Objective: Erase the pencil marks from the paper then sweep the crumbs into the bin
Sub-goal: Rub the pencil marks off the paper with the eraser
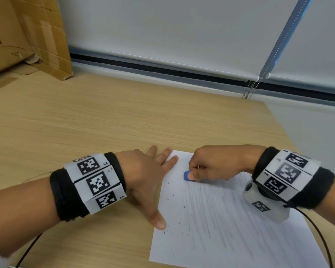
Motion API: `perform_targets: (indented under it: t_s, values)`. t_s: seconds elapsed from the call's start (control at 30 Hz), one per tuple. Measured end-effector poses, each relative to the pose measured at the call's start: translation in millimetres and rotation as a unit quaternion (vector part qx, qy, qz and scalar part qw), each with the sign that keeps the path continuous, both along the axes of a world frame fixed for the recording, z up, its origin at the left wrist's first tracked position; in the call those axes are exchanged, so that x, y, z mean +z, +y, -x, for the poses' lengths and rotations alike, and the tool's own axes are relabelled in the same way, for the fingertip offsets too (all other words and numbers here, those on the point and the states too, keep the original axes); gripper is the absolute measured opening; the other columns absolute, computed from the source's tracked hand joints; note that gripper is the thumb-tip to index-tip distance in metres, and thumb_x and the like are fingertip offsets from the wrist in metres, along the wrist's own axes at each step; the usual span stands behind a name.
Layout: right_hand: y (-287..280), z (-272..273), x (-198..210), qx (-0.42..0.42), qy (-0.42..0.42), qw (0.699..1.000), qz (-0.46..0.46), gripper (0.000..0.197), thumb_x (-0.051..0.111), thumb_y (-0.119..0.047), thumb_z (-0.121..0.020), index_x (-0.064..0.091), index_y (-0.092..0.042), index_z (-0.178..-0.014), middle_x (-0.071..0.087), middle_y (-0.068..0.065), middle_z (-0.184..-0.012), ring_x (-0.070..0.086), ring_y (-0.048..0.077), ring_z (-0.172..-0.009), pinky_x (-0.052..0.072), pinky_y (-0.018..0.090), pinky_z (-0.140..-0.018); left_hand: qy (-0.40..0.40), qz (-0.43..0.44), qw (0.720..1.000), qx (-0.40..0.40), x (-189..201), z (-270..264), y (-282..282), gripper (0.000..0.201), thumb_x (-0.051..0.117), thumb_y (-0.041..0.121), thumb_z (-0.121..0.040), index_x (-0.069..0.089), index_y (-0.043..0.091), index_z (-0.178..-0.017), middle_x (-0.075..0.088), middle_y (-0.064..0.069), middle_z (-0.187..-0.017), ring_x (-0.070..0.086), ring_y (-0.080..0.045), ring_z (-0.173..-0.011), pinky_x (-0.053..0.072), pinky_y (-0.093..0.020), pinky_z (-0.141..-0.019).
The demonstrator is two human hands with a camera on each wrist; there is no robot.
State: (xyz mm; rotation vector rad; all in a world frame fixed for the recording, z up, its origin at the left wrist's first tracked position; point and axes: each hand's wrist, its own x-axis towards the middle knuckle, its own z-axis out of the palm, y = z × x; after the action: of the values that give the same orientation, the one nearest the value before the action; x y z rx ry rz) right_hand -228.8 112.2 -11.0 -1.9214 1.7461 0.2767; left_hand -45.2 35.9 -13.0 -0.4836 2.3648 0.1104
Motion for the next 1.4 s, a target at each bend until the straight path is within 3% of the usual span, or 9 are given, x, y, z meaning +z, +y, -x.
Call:
perform_targets:
  t_s: [0.23,0.43,0.6,0.67,0.87,1.0,1.2,1.3,1.4]
  values:
    - [-5.9,8.2,-7.6,-0.034,0.003,0.996,0.079,0.044,0.044,-0.043,-0.097,0.048,-0.017,-0.062,0.053,0.001,-0.058,0.051,0.023,-0.053,0.046,0.034,-0.056,-0.011,-0.007,1.000,0.000,0.7,1.1,0.9,0.149,0.073,0.079,-0.053,-0.038,0.034,-0.141,-0.046,0.005,-0.147,-0.031,-0.027,-0.142,0.008,-0.055,-0.119]
    - [-6.3,3.0,0.6,-0.039,0.012,0.997,0.062,0.039,0.046,-0.038,-0.098,0.049,-0.016,-0.066,0.054,-0.001,-0.058,0.052,0.013,-0.042,0.043,0.022,-0.046,0.084,0.013,0.995,-0.059,-1.6,5.3,7.9,0.136,0.055,0.087,-0.063,-0.013,0.011,-0.153,-0.023,-0.004,-0.160,-0.015,-0.017,-0.148,0.006,-0.049,-0.120]
    - [4.4,-3.5,-0.2,-0.010,0.010,1.000,0.020,0.039,0.048,-0.039,-0.096,0.049,-0.016,-0.064,0.053,-0.001,-0.056,0.052,0.018,-0.050,0.047,0.036,-0.056,0.098,0.008,0.994,-0.053,-3.8,3.8,6.8,0.136,0.058,0.086,-0.062,-0.012,0.013,-0.154,-0.023,0.001,-0.160,-0.010,-0.012,-0.149,0.016,-0.043,-0.120]
    - [7.2,-7.3,2.8,0.008,0.004,1.000,-0.024,0.039,0.048,-0.038,-0.097,0.051,-0.014,-0.066,0.051,-0.004,-0.054,0.053,0.017,-0.048,0.046,0.032,-0.053,0.099,0.011,0.994,-0.055,-4.2,3.7,6.6,0.138,0.057,0.087,-0.061,-0.014,0.013,-0.154,-0.023,0.001,-0.160,-0.010,-0.012,-0.149,0.018,-0.044,-0.119]
    - [-5.5,10.5,-0.8,-0.031,0.015,0.997,0.064,0.044,0.044,-0.041,-0.098,0.051,-0.013,-0.064,0.057,0.003,-0.055,0.058,0.023,-0.047,0.052,0.038,-0.056,0.081,0.028,0.994,-0.065,-4.1,5.0,6.3,0.140,0.053,0.089,-0.060,-0.020,0.012,-0.151,-0.025,0.001,-0.159,-0.011,-0.011,-0.148,0.011,-0.047,-0.119]
    - [7.7,-1.3,-6.8,0.025,0.000,0.999,0.021,0.043,0.045,-0.041,-0.096,0.047,-0.017,-0.061,0.053,0.001,-0.056,0.060,0.035,-0.059,0.051,0.046,-0.059,0.079,0.036,0.994,-0.066,-4.3,7.7,6.8,0.141,0.054,0.090,-0.059,-0.019,0.012,-0.152,-0.024,0.001,-0.159,-0.009,-0.011,-0.149,0.011,-0.045,-0.119]
    - [-1.5,10.8,-3.3,-0.013,0.016,0.998,0.062,0.047,0.042,-0.043,-0.097,0.050,-0.010,-0.064,0.059,0.010,-0.059,0.060,0.031,-0.055,0.050,0.038,-0.056,0.080,0.018,0.995,-0.057,-5.8,3.4,4.3,0.147,0.057,0.091,-0.054,-0.025,0.014,-0.150,-0.030,0.004,-0.156,-0.014,-0.008,-0.147,0.010,-0.041,-0.120]
    - [7.7,1.1,-7.6,0.028,0.010,0.999,0.019,0.045,0.043,-0.045,-0.095,0.047,-0.015,-0.062,0.055,0.005,-0.058,0.059,0.035,-0.059,0.051,0.044,-0.059,0.086,0.009,0.995,-0.054,-8.3,2.0,2.4,0.149,0.057,0.092,-0.052,-0.024,0.015,-0.150,-0.031,0.005,-0.156,-0.013,-0.006,-0.147,0.010,-0.042,-0.120]
    - [1.6,0.5,0.5,0.029,0.025,0.999,0.010,0.046,0.044,-0.044,-0.096,0.049,-0.012,-0.063,0.053,0.001,-0.055,0.057,0.029,-0.049,0.051,0.039,-0.057,0.083,0.009,0.995,-0.055,-7.8,2.9,3.1,0.148,0.059,0.091,-0.053,-0.024,0.015,-0.151,-0.029,0.006,-0.156,-0.015,-0.007,-0.147,0.003,-0.047,-0.120]
